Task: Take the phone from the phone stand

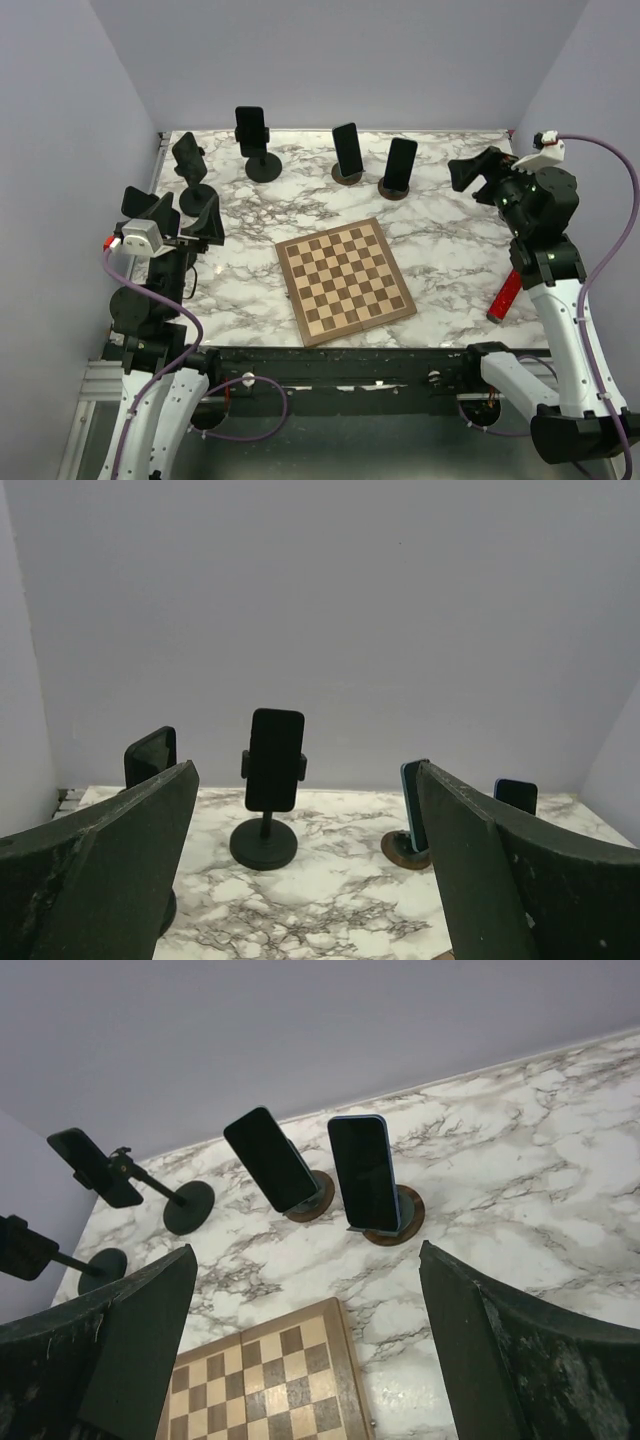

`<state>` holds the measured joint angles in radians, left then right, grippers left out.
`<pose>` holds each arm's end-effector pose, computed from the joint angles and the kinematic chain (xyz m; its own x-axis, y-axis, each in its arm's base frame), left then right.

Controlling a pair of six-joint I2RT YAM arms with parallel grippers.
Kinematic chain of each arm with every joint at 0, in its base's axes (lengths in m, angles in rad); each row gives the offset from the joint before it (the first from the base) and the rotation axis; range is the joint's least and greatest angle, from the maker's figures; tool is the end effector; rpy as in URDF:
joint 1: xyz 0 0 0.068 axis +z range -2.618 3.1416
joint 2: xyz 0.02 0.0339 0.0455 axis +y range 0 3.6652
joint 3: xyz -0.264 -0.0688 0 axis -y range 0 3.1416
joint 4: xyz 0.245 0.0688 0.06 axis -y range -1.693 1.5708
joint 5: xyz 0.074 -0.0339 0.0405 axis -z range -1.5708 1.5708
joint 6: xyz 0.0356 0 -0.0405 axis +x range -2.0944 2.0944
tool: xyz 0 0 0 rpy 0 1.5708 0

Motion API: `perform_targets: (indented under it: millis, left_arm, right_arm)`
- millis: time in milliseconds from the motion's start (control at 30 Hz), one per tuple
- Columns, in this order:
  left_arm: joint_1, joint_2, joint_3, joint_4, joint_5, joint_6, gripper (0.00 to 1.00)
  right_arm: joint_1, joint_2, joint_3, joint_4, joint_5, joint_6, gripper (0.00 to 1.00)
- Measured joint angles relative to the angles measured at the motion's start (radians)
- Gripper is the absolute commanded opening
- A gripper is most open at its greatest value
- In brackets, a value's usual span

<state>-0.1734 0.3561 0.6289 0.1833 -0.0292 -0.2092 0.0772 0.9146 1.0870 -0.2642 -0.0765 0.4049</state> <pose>0.0895 -0.0146 0.3776 0.3939 -0.2797 -0.8755 0.2335 0.9518 -0.1990 0.1982 0.0181 0.4138 -0.1442 0.3828 -0.9125 -0.1044 0.9111 0.3987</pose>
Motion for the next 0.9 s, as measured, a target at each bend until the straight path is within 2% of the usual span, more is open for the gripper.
perform_targets:
  millis: [233,500,600,733,900]
  left_arm:
    - [-0.008,0.000,0.000,0.000,0.000,-0.001,0.99]
    - [-0.022,0.000,0.000,0.000,0.000,-0.005,0.99]
    - [-0.025,0.005,0.000,0.000,0.002,-0.015,0.99]
    - [-0.025,0.029,0.000,0.000,0.012,-0.031,0.99]
    - [-0.026,0.062,0.000,-0.003,0.037,-0.042,0.99]
  right_arm:
    - [0.000,0.043,-0.003,-0.006,0.026,0.042,1.00]
    - [0.000,0.147,-0.032,-0.016,0.034,0.199,1.00]
    - [0.000,0.252,-0.020,-0.007,0.012,0.233,1.00]
    - [0.040,0.467,0.057,-0.023,0.032,0.250,1.00]
    - [0.178,0.771,0.310,-0.100,0.149,0.232,1.00]
